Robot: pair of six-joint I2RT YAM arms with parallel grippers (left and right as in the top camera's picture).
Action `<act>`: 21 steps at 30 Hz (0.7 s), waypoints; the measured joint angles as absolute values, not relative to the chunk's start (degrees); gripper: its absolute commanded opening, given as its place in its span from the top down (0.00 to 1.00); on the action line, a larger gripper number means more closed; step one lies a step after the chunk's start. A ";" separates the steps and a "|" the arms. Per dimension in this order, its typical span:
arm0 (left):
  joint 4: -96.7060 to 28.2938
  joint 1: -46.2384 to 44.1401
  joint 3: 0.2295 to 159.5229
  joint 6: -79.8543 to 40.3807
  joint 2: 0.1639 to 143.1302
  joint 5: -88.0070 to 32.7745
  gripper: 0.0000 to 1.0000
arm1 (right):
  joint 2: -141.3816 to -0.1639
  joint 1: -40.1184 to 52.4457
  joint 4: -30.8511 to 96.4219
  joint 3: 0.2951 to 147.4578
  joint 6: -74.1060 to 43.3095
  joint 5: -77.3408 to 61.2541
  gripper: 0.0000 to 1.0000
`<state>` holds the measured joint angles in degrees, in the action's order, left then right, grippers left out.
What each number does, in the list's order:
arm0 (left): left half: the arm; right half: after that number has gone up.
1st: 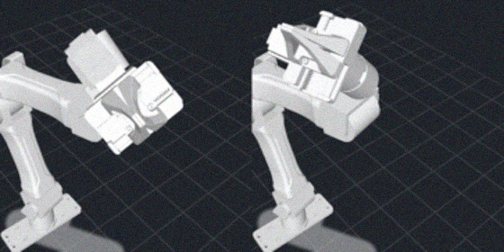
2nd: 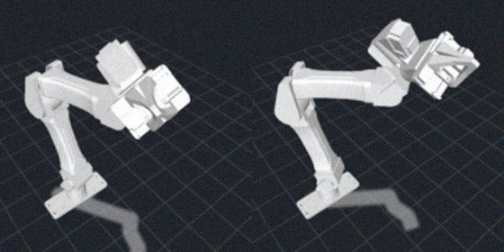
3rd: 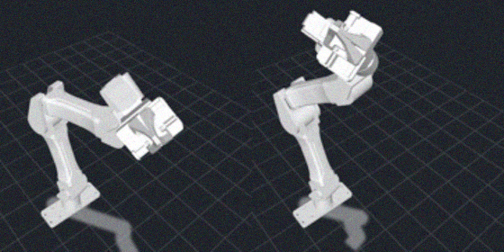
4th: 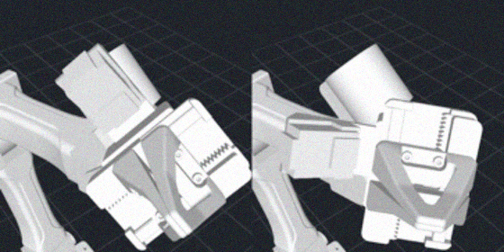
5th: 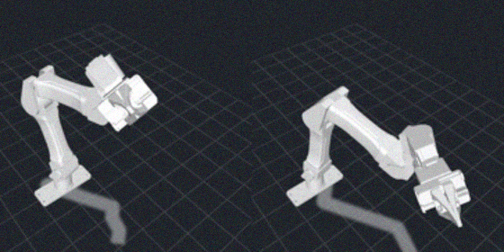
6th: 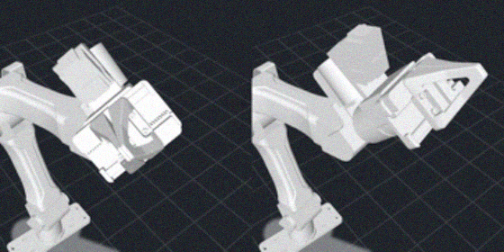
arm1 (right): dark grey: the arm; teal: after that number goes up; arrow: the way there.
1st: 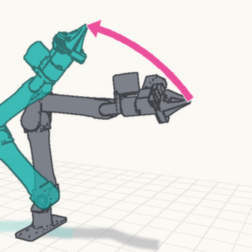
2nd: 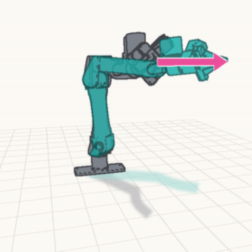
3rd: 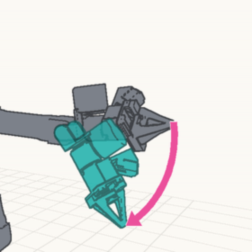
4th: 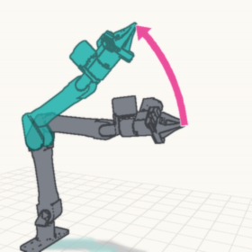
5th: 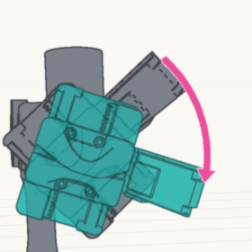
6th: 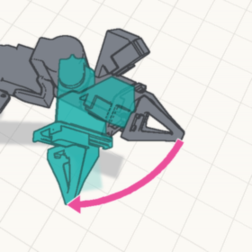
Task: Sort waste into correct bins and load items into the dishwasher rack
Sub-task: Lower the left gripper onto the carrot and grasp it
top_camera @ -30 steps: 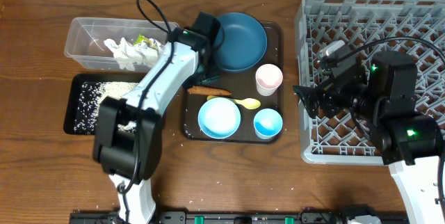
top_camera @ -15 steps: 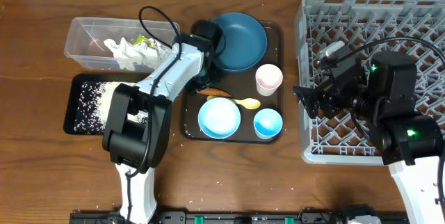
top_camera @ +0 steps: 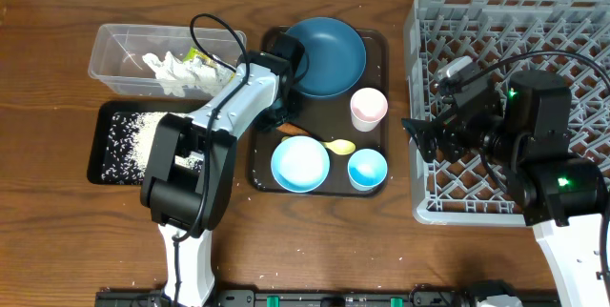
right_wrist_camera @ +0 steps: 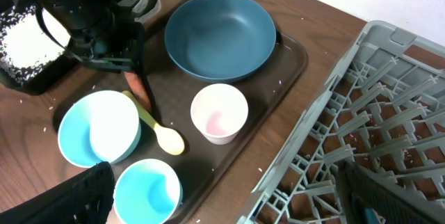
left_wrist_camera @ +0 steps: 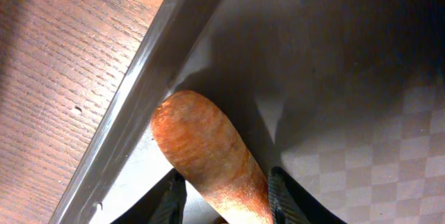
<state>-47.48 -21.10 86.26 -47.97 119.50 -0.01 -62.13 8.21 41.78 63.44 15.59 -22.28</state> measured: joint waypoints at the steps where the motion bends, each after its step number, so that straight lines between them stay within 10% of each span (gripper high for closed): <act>1: -47.46 -21.10 86.26 -48.14 119.50 -0.03 0.74 | -62.13 8.21 41.78 63.44 15.59 -22.28 0.01; 6: -47.48 -21.17 86.26 -47.59 119.42 -0.08 0.90 | -62.13 8.21 41.78 63.44 15.59 -22.28 0.01; 21: -45.50 -21.21 87.46 -40.62 118.61 -0.14 0.94 | -62.13 8.21 41.78 63.44 15.59 -22.31 0.01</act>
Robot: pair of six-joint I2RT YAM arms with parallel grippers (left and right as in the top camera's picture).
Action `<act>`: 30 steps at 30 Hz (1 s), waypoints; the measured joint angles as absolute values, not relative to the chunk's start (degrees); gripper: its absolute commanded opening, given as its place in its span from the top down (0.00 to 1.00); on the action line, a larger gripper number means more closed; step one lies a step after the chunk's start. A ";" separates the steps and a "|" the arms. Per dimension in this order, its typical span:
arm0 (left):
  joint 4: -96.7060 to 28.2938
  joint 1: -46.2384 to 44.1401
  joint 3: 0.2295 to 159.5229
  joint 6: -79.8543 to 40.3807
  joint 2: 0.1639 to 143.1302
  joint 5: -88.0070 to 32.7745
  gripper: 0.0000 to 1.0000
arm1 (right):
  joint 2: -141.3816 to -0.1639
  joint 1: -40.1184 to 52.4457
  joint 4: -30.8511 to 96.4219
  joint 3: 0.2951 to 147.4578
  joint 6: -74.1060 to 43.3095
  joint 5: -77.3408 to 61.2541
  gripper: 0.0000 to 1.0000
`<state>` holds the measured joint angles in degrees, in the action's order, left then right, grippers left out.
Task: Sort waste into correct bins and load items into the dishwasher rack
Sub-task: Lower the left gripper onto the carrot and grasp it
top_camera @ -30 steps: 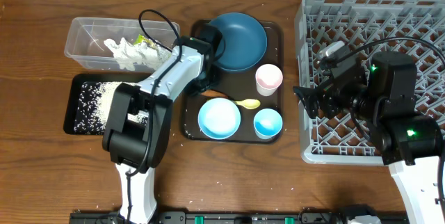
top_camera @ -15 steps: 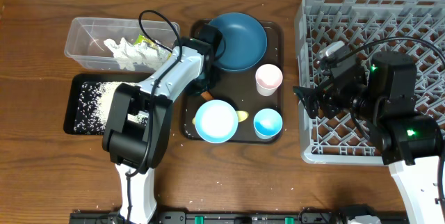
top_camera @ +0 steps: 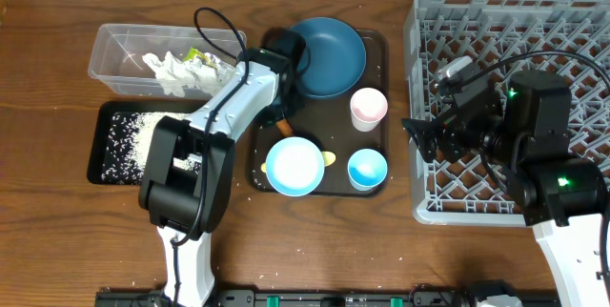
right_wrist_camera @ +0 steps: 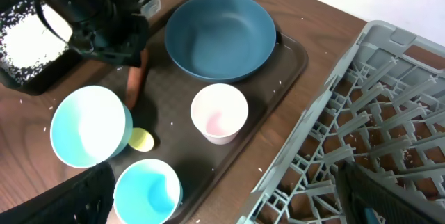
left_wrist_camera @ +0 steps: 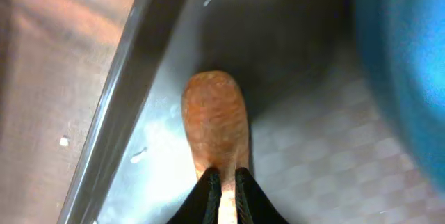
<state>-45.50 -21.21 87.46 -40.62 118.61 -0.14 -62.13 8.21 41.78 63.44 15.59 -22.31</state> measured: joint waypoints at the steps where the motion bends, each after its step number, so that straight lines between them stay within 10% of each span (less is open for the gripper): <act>1: -45.06 -21.21 87.50 -39.99 118.58 -0.05 0.94 | -62.13 8.21 41.76 63.44 15.59 -22.28 0.01; 13: -44.53 -20.86 87.92 -30.63 108.53 0.03 0.94 | -62.13 8.21 41.76 63.44 15.59 -22.31 0.01; 19: -45.69 -20.67 88.92 -28.47 103.35 0.25 0.65 | -62.13 8.21 41.74 63.44 15.59 -22.28 0.01; 30: -44.95 -20.84 88.47 -31.18 111.96 0.40 0.59 | -62.15 8.21 41.69 63.44 15.59 -22.28 0.01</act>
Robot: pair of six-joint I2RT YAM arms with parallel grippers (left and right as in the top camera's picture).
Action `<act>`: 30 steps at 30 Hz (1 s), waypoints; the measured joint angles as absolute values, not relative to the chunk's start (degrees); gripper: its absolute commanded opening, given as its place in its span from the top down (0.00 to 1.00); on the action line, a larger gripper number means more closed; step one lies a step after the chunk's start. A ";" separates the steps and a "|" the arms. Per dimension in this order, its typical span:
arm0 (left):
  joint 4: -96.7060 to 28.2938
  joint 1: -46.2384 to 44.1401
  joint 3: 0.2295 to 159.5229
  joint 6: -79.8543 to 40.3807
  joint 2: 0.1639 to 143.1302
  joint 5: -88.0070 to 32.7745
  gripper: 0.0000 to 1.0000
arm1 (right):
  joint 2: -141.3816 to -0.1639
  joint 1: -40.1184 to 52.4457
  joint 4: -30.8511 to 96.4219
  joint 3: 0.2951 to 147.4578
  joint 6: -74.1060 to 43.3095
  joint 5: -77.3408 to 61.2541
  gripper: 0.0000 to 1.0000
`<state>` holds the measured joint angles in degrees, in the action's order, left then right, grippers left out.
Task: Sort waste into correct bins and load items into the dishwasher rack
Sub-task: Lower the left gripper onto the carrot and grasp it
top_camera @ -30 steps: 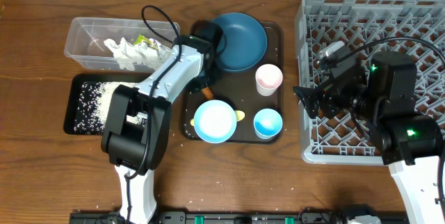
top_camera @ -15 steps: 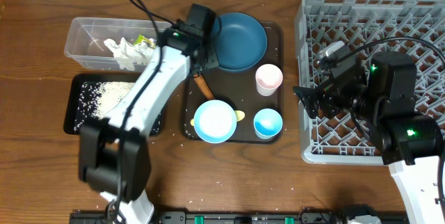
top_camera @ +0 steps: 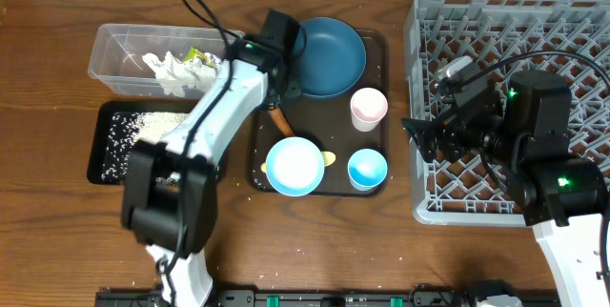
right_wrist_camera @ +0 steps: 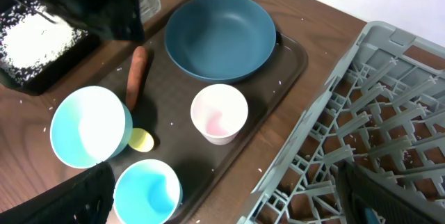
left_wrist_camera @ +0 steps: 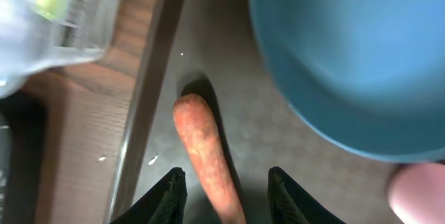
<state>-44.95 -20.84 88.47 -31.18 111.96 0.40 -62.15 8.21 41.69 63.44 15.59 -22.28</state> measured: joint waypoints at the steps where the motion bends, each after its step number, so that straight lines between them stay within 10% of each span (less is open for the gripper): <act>1: -44.69 -20.84 88.47 -31.33 113.30 0.40 0.59 | -62.15 8.21 41.71 63.44 15.59 -22.28 0.01; 26: -43.42 -21.21 87.72 -31.55 120.77 0.38 0.59 | -62.15 8.21 41.71 63.44 15.59 -22.28 0.01; 30: -43.13 -21.21 87.72 -31.79 120.77 0.32 0.77 | -62.15 8.21 41.71 63.44 15.59 -22.28 0.01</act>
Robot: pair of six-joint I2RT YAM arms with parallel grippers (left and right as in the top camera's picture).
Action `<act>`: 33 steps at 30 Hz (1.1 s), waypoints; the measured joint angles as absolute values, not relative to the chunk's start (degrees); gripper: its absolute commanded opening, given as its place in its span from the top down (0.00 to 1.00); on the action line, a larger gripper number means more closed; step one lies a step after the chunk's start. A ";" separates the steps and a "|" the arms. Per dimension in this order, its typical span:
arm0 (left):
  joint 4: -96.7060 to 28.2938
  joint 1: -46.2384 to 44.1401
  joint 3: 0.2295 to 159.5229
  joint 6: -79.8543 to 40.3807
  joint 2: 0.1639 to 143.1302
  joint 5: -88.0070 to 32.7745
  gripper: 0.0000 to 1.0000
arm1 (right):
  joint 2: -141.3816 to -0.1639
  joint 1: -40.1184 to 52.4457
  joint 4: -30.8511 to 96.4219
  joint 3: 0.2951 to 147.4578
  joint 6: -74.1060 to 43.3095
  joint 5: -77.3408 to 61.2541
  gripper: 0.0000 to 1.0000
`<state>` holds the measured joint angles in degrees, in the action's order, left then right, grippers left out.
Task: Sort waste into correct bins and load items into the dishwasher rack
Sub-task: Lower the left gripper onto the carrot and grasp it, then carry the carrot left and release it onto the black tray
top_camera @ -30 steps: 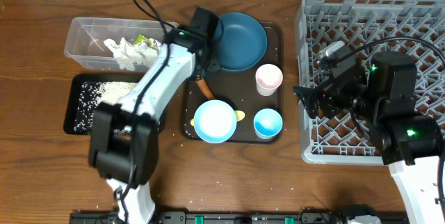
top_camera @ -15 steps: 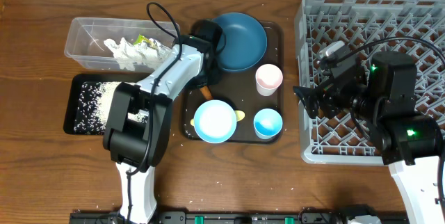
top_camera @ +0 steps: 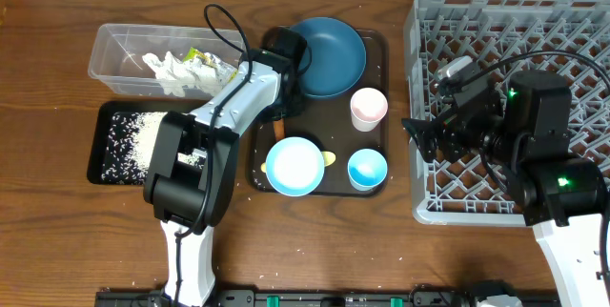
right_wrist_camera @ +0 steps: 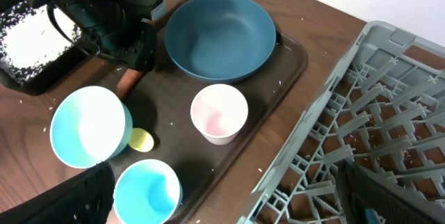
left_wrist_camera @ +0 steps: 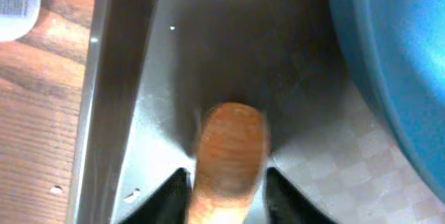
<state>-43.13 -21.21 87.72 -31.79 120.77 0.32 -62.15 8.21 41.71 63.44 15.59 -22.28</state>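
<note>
An orange-brown sausage-shaped food piece lies on the dark tray, close to its left rim. My left gripper is low over it and open, one finger on each side of its end. The overhead view shows that gripper between the dark blue bowl and the light blue bowl. The food piece pokes out below it. My right gripper hangs open and holds nothing, at the left edge of the grey dishwasher rack.
A pink cup, a small blue bowl and a yellow spoon share the tray. A clear bin with crumpled tissue and a black tray of rice stand to the left.
My left gripper was raised and open above the food piece. It is now down low, its fingers either side of the piece's end. The right arm has not moved.
First my left gripper stood open astride the food piece beside the light blue bowl. Then it was shut on it; the piece had turned and the bowl had shifted left over the spoon. Then the piece lay released under a raised gripper, now lowered again.
</note>
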 measured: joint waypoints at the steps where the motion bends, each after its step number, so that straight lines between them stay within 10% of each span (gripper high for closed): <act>1: -43.13 -21.21 87.72 -31.88 120.77 0.27 0.81 | -62.15 8.21 41.71 63.44 15.59 -22.28 0.01; 33: -49.01 -19.00 89.82 -29.93 98.94 1.98 0.87 | -62.15 8.21 41.19 63.44 15.59 -22.28 0.01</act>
<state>-49.01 -19.00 89.82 -29.93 98.94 1.98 -62.15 8.21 41.19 63.44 15.59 -22.28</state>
